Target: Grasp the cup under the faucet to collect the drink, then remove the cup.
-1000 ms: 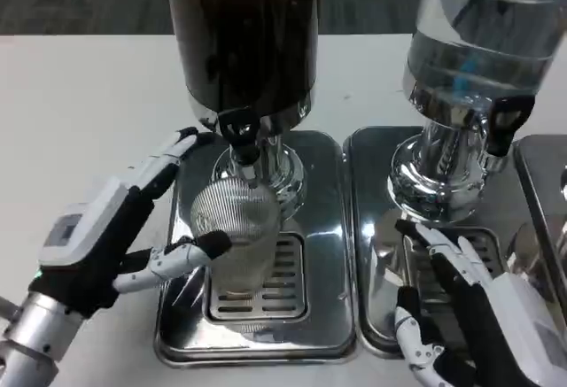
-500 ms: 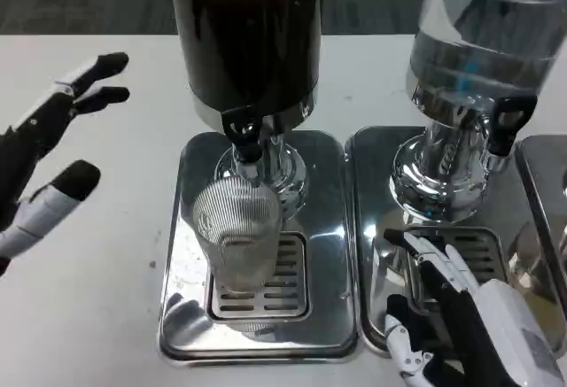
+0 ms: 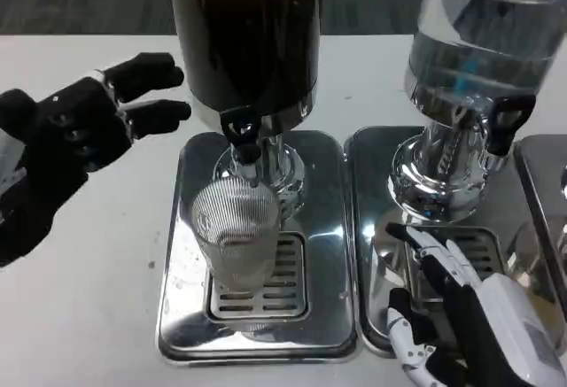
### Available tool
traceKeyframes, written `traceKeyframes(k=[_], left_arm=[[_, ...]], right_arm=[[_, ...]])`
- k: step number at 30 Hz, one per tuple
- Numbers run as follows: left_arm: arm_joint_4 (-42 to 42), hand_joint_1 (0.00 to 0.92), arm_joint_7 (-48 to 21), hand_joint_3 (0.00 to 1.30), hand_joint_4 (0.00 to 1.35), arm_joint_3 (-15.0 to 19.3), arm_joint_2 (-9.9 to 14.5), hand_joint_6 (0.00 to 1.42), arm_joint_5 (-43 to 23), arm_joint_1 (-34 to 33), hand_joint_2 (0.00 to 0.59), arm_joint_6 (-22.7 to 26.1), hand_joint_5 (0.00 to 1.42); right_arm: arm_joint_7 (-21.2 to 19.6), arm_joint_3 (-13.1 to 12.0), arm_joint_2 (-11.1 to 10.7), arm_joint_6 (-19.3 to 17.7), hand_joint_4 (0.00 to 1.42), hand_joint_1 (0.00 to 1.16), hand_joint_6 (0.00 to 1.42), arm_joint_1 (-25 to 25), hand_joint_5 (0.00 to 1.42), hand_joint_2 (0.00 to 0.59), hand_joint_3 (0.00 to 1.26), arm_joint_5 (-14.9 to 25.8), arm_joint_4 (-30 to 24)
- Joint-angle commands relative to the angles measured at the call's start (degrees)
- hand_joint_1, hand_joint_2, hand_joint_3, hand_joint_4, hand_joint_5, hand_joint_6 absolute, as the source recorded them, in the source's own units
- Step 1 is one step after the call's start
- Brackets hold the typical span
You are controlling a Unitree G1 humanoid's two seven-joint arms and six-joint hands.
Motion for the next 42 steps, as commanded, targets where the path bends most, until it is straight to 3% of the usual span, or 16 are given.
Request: traceKeyframes(k=[1,4,10,19,31,42], left_arm=[[-1.5,0.000,-4.4,0.20,0.10,2.7,-0.4,0.13,-3.3,-2.3,0.047,8.8,0.19],[-1.4,0.000,-6.2,0.19,0.09,3.8,-1.0,0.11,-3.9,-3.7,0.046,13.3,0.17],[-1.3,0.000,-8.6,0.18,0.08,5.3,-2.2,0.10,-2.8,-6.0,0.049,17.7,0.15],[-0.9,0.000,-11.5,0.16,0.04,4.5,-3.7,0.07,-1.4,-9.2,0.063,23.9,0.13],[-0.6,0.000,-13.1,0.10,0.00,2.6,-6.7,0.03,2.5,-12.1,0.065,25.2,0.08],[-0.9,0.000,-13.2,0.06,0.00,1.4,-9.0,0.00,6.1,-13.5,0.048,23.3,0.03]], right_arm=[[0.1,0.0,0.1,0.0,0.10,0.53,0.18,-1.1,0.04,0.583,0.15,0.6,0.6],[0.2,0.1,0.3,0.5,0.10,0.53,0.18,-1.7,0.04,0.583,0.16,0.6,0.7],[0.3,0.4,0.7,1.0,0.10,0.53,0.18,-2.0,0.04,0.583,0.16,0.7,0.9],[0.0,1.1,1.1,1.4,0.10,0.53,0.18,-1.5,0.05,0.583,0.16,0.4,0.5],[-0.3,1.3,1.3,1.3,0.10,0.53,0.16,-0.5,0.05,0.583,0.16,0.8,0.4],[0.0,1.1,1.6,1.8,0.10,0.53,0.16,-1.4,0.06,0.583,0.16,1.6,1.0]])
